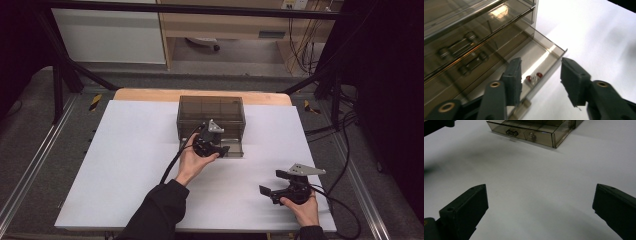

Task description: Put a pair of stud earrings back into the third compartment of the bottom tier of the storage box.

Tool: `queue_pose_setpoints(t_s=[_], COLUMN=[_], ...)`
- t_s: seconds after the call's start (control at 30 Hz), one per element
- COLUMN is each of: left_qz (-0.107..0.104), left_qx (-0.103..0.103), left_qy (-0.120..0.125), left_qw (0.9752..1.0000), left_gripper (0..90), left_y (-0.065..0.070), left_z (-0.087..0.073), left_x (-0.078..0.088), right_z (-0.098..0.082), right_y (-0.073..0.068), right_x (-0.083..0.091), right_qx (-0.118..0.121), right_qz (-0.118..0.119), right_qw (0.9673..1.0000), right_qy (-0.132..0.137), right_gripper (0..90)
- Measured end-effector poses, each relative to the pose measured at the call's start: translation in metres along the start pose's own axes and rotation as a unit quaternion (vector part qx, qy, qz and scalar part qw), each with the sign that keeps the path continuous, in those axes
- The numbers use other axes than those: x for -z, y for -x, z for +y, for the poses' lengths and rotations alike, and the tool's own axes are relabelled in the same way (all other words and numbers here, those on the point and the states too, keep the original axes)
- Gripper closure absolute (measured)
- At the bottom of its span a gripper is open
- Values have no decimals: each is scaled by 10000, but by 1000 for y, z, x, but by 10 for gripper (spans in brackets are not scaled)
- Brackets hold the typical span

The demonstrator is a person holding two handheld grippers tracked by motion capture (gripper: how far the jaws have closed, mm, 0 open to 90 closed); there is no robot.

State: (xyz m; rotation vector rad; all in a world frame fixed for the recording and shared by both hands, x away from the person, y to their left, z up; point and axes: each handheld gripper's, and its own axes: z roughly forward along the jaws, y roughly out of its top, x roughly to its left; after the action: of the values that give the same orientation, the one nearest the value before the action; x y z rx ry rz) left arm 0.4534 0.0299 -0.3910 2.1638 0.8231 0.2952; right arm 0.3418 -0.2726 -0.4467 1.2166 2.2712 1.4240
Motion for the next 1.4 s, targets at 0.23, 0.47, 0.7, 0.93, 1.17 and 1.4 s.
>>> queue_pose_setpoints(t_s=[0.23,0.47,0.7,0.93,1.17,1.4], left_qz=[-80,117,189,362,541,600], left_qx=[0,-12,141,250,294,428], left_qy=[119,153,245,270,280,405], left_qw=[9999,9998,9994,9987,9977,9965], left_gripper=[378,221,149,93,71,62], left_y=[-6,-18,-30,-44,-57,-68], left_z=[-15,-42,-68,-100,-129,-160], left_x=[27,55,72,93,114,134], right_z=[0,-1,-1,-1,-1,-1], right_y=[0,0,0,0,-1,-1], right_x=[-1,-2,-2,-2,-3,-2], right_qx=[-10,-10,-2,-11,-7,-20], right_qz=[-2,-27,-23,-38,-47,-65], right_qw=[10000,10000,10000,10000,9999,9999], right_qy=[-27,-52,-56,-59,-101,-77], right_gripper=[7,7,7,7,7,7])
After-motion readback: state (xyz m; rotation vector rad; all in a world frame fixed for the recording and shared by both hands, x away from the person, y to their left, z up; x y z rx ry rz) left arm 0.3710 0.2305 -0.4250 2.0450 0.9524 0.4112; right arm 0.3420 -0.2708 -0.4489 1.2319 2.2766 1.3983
